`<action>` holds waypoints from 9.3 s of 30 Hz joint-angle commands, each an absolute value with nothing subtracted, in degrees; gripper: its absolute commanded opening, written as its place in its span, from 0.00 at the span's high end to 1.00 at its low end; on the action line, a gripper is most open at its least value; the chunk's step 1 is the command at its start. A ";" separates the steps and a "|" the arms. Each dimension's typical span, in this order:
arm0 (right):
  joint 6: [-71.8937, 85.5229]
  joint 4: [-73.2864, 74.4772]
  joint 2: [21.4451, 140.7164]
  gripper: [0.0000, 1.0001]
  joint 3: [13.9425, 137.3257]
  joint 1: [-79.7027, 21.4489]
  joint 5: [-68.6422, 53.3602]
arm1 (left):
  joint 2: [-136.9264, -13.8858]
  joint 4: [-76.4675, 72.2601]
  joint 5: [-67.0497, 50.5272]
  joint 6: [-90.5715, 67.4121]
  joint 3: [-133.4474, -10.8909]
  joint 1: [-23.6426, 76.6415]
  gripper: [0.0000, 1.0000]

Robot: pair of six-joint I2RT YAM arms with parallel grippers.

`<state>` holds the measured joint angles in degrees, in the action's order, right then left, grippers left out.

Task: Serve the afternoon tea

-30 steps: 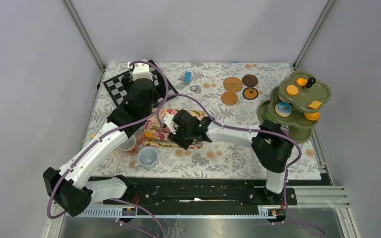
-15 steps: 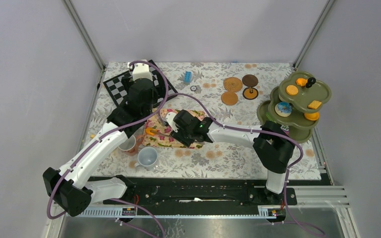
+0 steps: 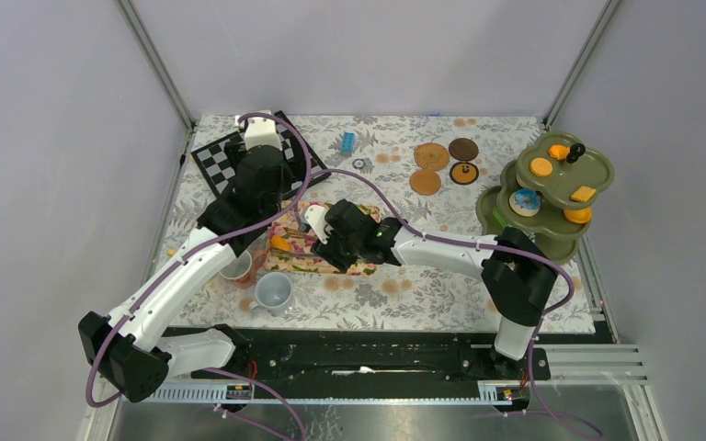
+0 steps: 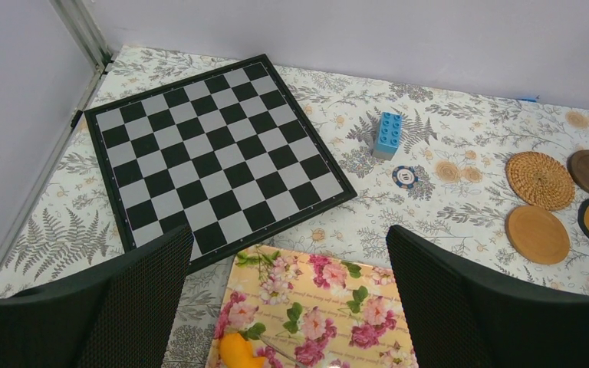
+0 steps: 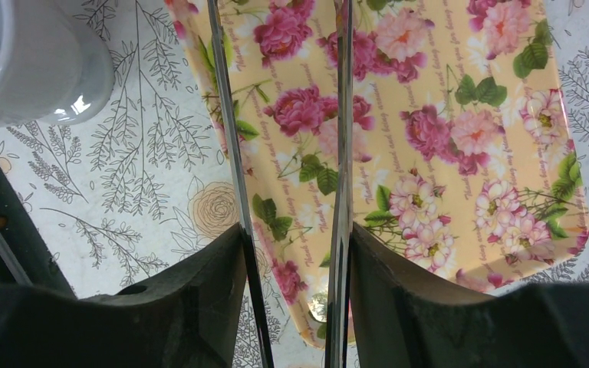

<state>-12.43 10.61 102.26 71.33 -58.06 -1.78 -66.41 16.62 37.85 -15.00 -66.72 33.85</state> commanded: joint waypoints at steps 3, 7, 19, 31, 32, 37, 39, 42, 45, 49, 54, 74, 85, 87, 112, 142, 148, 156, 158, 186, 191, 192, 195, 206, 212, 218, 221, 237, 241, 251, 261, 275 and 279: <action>-13.18 9.83 103.78 0.46 74.43 -58.28 -3.24 | -65.04 14.21 37.62 -14.63 -66.32 33.85 0.01; -13.57 10.17 105.14 0.46 75.00 -58.34 -2.16 | -64.71 13.83 37.79 -14.33 -66.27 33.75 0.01; -12.90 11.99 107.53 0.59 76.75 -59.28 1.93 | -63.88 13.01 38.12 -13.04 -65.85 33.49 0.01; -8.33 7.41 102.33 0.71 72.33 -59.15 4.90 | -64.02 10.57 37.71 -11.96 -65.79 33.43 0.01; -7.94 6.87 101.67 0.72 71.61 -59.15 5.06 | -64.04 10.31 37.64 -11.88 -65.82 33.41 0.01; -6.05 3.26 96.32 0.74 66.47 -59.15 6.93 | -63.11 7.58 37.62 -11.20 -65.73 33.40 0.01; -4.98 2.47 94.20 0.74 64.40 -59.20 7.70 | -62.49 5.89 37.70 -10.84 -65.57 33.40 0.01; -3.25 1.08 91.26 0.76 61.11 -59.15 8.17 | -61.23 3.50 37.71 -10.24 -65.26 33.40 0.01; -0.83 0.62 89.28 0.77 58.23 -59.20 8.34 | -59.43 1.07 37.98 -9.78 -64.21 33.40 0.01; 3.73 -1.48 87.72 0.78 55.00 -59.17 9.75 | -56.75 -1.26 38.68 -9.41 -61.47 33.40 0.01; 9.40 3.15 85.36 0.78 55.73 -59.15 16.26 | -52.68 -3.26 38.15 -9.32 -57.82 33.44 0.01; 12.77 35.74 66.89 0.75 76.59 -45.03 45.29 | -43.67 -1.50 32.35 -14.44 -56.78 34.16 0.01; 16.31 55.86 70.81 0.74 95.84 -35.73 61.84 | -42.73 -0.97 31.53 -14.99 -56.78 35.38 0.01; 17.27 57.53 69.77 0.74 95.50 -34.75 62.01 | -42.82 -0.97 31.64 -14.82 -56.78 35.88 0.01; 22.49 69.70 55.85 0.70 82.25 -28.57 66.61 | -44.84 -0.09 30.72 -15.03 -57.46 38.70 0.01; 9.63 50.15 55.27 0.62 70.73 -5.18 42.93 | -43.67 -0.40 32.23 -13.71 -57.17 40.78 0.01; 9.47 49.28 56.48 0.52 70.69 -4.75 41.57 | -43.59 -0.44 32.34 -13.63 -57.13 40.78 0.01; 10.39 52.77 56.42 0.43 74.57 -4.75 41.27 | -43.66 -0.50 32.39 -13.54 -57.06 40.71 0.01; 10.68 54.42 55.66 0.43 76.16 -4.75 41.90 | -43.76 -0.53 32.28 -13.54 -57.12 40.76 0.01; 11.75 24.00 47.88 0.42 62.37 -6.56 -37.36 | -44.72 -0.53 32.93 -13.38 -56.95 40.74 0.01; 6.62 24.78 53.63 0.41 60.91 -22.87 -27.09 | -45.47 -0.44 33.05 -13.36 -57.04 40.65 0.01; 4.94 25.03 55.43 0.41 60.77 -26.35 -23.70 | -45.52 -0.37 33.12 -13.36 -57.04 40.60 0.01; 0.48 23.71 61.35 0.41 59.99 -34.90 -13.86 | -45.59 -0.44 33.51 -13.19 -56.95 40.56 0.01; -10.29 10.47 89.11 0.42 66.92 -50.97 5.61 | -44.50 -1.69 35.93 -11.36 -56.02 40.56 0.01; -5.86 3.48 97.86 0.41 68.21 -56.78 9.99 | -44.29 -2.09 36.75 -10.64 -55.87 40.58 0.01; 6.73 -4.02 102.13 0.40 67.24 -59.08 15.52 | -44.37 -2.01 36.57 -10.81 -55.91 40.56 0.01; 14.41 -4.50 104.42 0.40 67.36 -61.84 23.34 | -44.38 -2.02 36.74 -10.81 -55.90 40.58 0.01; 21.31 -2.38 111.22 0.27 69.06 -66.75 32.91 | -44.42 -1.85 36.35 -11.06 -55.94 40.56 0.01; 20.48 -2.33 109.80 0.21 68.44 -66.73 31.81 | -44.52 -1.77 36.22 -11.07 -55.97 40.56 0.01; 16.29 5.61 93.39 0.09 68.19 -63.33 41.53 | -44.19 -1.80 36.63 -10.64 -56.16 40.50 0.01; 19.23 -3.14 86.25 0.32 59.02 -41.32 40.91 | -44.71 -1.59 35.72 -11.28 -56.15 40.56 0.01; 19.44 9.00 111.55 0.63 80.12 -26.67 29.93 | -46.02 -1.23 34.67 -11.85 -56.36 40.60 0.01; 19.10 9.55 116.38 0.74 83.14 -25.00 28.41 | -46.12 -1.15 34.54 -11.93 -56.33 40.59 0.01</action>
<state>18.59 7.46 113.06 78.98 -26.33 31.07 -46.02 0.40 35.11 -11.62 -55.75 40.56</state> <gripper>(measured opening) 0.293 0.990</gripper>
